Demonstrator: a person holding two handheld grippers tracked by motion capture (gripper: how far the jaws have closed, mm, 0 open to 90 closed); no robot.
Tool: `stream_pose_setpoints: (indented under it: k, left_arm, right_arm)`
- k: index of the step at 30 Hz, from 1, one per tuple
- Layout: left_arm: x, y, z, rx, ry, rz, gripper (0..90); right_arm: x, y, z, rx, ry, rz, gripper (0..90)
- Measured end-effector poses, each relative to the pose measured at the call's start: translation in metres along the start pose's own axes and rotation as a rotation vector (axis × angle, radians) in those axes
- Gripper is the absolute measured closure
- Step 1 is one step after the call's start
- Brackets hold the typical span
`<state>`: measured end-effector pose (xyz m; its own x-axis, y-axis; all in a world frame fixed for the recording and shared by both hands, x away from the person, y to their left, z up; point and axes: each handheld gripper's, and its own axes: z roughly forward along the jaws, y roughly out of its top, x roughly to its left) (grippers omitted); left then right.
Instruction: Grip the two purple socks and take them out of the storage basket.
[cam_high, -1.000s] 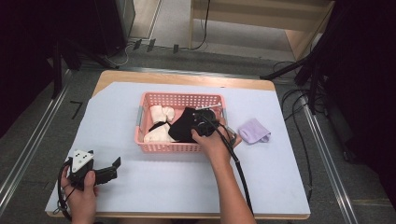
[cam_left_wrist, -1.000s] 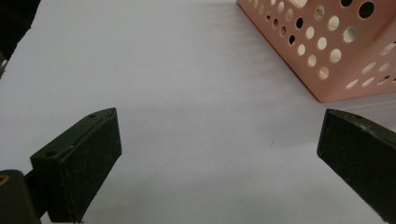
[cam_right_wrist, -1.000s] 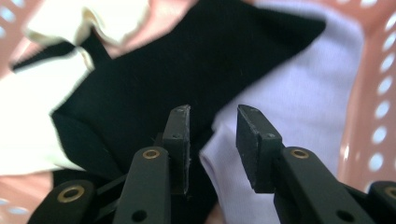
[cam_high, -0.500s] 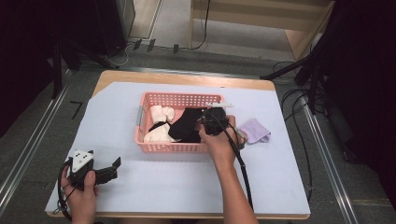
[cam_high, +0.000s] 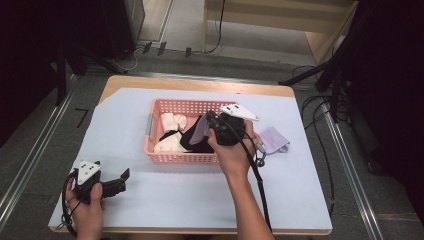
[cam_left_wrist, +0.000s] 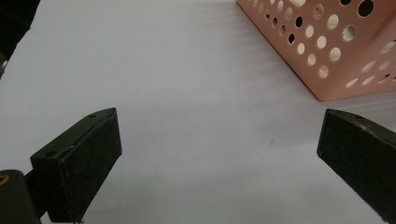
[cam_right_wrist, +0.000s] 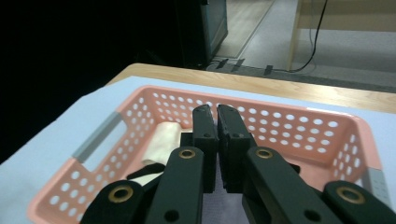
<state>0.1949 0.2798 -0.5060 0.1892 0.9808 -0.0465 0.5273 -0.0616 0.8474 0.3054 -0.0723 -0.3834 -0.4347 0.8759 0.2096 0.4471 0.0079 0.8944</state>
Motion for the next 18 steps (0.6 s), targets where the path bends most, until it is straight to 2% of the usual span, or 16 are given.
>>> stream_pose_setpoints:
  k: [4,5,7,8,9,11,12,13,14,16,18]
  left_arm:
    - [0.000,0.000,0.000,-0.002,-0.001,-0.005,0.6]
    - [0.000,0.000,0.000,0.000,-0.001,0.000,0.6]
    - [0.000,0.000,0.000,0.001,-0.002,-0.003,0.6]
    - [0.000,0.000,0.000,0.000,-0.002,-0.003,0.6]
    - [0.000,0.000,0.000,-0.001,-0.002,-0.004,0.6]
    - [0.000,0.000,0.000,0.000,-0.002,-0.004,0.6]
    - [0.000,0.000,0.000,0.001,-0.004,-0.005,0.6]
    - [0.000,0.000,0.000,0.001,-0.004,-0.005,0.6]
    - [0.000,0.000,0.000,0.002,-0.008,-0.007,0.6]
    - [0.001,0.000,0.000,0.005,-0.008,-0.010,0.6]
    - [0.001,0.000,0.000,0.006,-0.008,-0.010,0.6]
  right_arm:
    - [0.005,-0.001,0.009,0.036,-0.006,-0.007,87.3]
    - [0.005,-0.006,0.020,0.076,-0.011,-0.012,87.1]
    - [0.004,-0.010,0.026,0.095,-0.017,-0.012,86.8]
    - [0.005,-0.017,0.038,0.132,-0.023,-0.010,85.7]
    - [0.005,-0.017,0.038,0.132,-0.023,-0.010,85.7]
    - [0.006,-0.024,0.049,0.165,-0.016,-0.004,82.5]
    - [0.008,-0.029,0.060,0.196,-0.007,0.007,77.8]
    - [0.008,-0.029,0.060,0.196,-0.007,0.007,77.8]
    - [0.010,-0.035,0.069,0.229,0.001,0.002,73.9]
    - [0.013,-0.040,0.076,0.268,0.011,0.012,68.5]
    - [0.014,-0.042,0.078,0.278,0.009,0.013,66.4]
